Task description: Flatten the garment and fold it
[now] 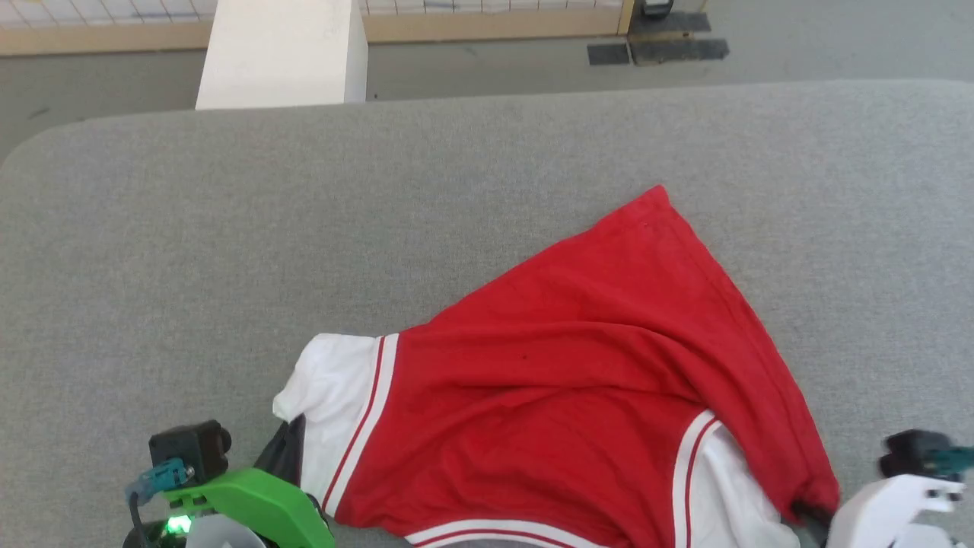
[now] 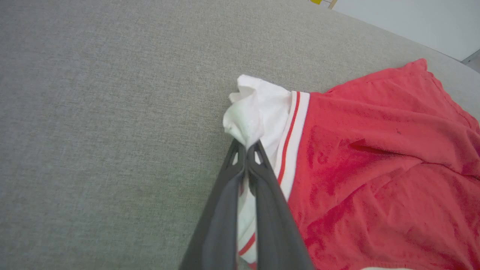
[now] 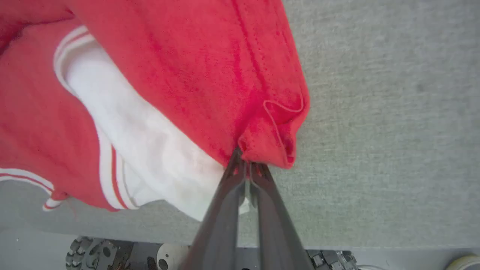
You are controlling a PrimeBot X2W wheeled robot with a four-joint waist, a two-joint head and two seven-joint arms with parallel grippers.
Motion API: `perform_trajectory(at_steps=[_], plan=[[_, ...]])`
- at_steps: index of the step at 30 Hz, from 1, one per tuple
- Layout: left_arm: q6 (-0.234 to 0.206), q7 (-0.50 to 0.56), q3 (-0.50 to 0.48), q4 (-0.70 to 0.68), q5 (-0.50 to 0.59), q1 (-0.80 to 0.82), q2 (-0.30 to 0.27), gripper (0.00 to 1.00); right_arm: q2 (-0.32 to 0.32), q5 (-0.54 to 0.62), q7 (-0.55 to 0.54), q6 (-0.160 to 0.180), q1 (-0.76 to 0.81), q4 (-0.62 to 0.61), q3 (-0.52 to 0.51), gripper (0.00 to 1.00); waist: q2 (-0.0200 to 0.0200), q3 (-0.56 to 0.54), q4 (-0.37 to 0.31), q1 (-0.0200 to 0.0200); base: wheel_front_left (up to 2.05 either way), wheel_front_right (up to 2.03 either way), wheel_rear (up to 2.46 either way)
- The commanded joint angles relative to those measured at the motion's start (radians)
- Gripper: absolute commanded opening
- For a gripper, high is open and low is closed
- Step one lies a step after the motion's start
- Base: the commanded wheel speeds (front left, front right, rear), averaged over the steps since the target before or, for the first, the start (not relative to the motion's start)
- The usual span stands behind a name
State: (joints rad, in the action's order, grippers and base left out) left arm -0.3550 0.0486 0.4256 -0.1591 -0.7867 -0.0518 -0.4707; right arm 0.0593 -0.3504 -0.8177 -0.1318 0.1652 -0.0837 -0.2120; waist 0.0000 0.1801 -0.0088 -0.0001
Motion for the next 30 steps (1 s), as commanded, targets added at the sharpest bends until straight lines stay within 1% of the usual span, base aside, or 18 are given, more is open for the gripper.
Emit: perform_trajectory(at_steps=[1, 5, 9, 11, 14, 17, 18, 20, 22, 24, 27, 30], plan=[[-0.01, 0.001, 0.0, 0.004, -0.005, -0.016, 0.0, 0.0, -0.005, -0.022, 0.036, 0.001, -0.003, -0.01, -0.014, 1.0, 0.0, -0.022, -0.003, 0.0001, 0.0, 0.0, 0.0], [-0.017, 0.0, 0.001, 0.002, -0.005, -0.026, 0.0, 0.0, -0.007, -0.071, 0.173, 0.001, -0.065, -0.087, -0.081, 1.0, 0.0, -0.037, -0.003, 0.0001, 0.0, 0.0, 0.0], [-0.023, 0.0, -0.002, -0.011, -0.005, -0.029, -0.004, 0.0, -0.008, -0.096, 0.291, 0.001, -0.167, -0.147, -0.101, 1.0, 0.0, -0.034, 0.0, 0.0001, 0.0, 0.0, 0.0], [-0.023, 0.0, -0.003, -0.02, -0.003, -0.026, -0.006, 0.0, -0.006, -0.082, 0.322, 0.001, -0.231, -0.149, -0.081, 1.0, 0.0, -0.017, 0.007, 0.0001, 0.0, 0.0, 0.0], [-0.019, 0.002, -0.001, -0.032, 0.0, -0.014, -0.01, 0.0, 0.011, -0.049, 0.31, 0.001, -0.334, -0.119, -0.041, 1.0, 0.0, 0.02, 0.022, 0.0001, 0.0, 0.0, 0.0], [-0.008, 0.003, 0.0, -0.046, 0.004, 0.011, -0.013, 0.0, 0.047, 0.009, 0.26, 0.001, -0.47, -0.056, 0.007, 1.0, 0.0, 0.073, 0.049, 0.0001, 0.0, 0.0, 0.0], [-0.005, 0.003, 0.0, -0.05, 0.004, 0.019, -0.013, 0.0, 0.05, 0.02, 0.238, 0.001, -0.511, -0.032, 0.015, 1.0, 0.0, 0.091, 0.058, 0.0001, 0.0, 0.0, 0.0], [0.005, 0.001, 0.002, -0.059, 0.007, 0.039, -0.012, 0.0, 0.076, 0.071, 0.173, 0.001, -0.599, 0.026, 0.042, 1.0, 0.0, 0.131, 0.083, 0.0001, 0.0, 0.0, 0.0], [0.013, -0.005, 0.0, -0.068, 0.009, 0.058, -0.01, 0.0, 0.075, 0.104, 0.099, 0.001, -0.69, 0.084, 0.051, 1.0, 0.0, 0.173, 0.108, 0.0001, 0.0, 0.0, 0.0], [0.022, -0.011, -0.001, -0.078, 0.01, 0.078, -0.006, 0.0, 0.098, 0.154, 0.023, 0.001, -0.77, 0.131, 0.081, 1.0, 0.0, 0.214, 0.134, 0.0001, 0.0, 0.0, 0.0], [0.031, -0.021, -0.001, -0.087, 0.012, 0.105, 0.003, 0.0, 0.143, 0.212, -0.084, 0.001, -0.868, 0.203, 0.152, 1.0, 0.0, 0.26, 0.174, 0.0001, 0.0, 0.0, 0.0], [0.036, -0.027, 0.002, -0.095, 0.014, 0.122, 0.011, 0.0, 0.187, 0.244, -0.207, 0.001, -0.924, 0.265, 0.229, 1.0, 0.0, 0.294, 0.206, 0.0001, 0.0, 0.0, 0.0]])
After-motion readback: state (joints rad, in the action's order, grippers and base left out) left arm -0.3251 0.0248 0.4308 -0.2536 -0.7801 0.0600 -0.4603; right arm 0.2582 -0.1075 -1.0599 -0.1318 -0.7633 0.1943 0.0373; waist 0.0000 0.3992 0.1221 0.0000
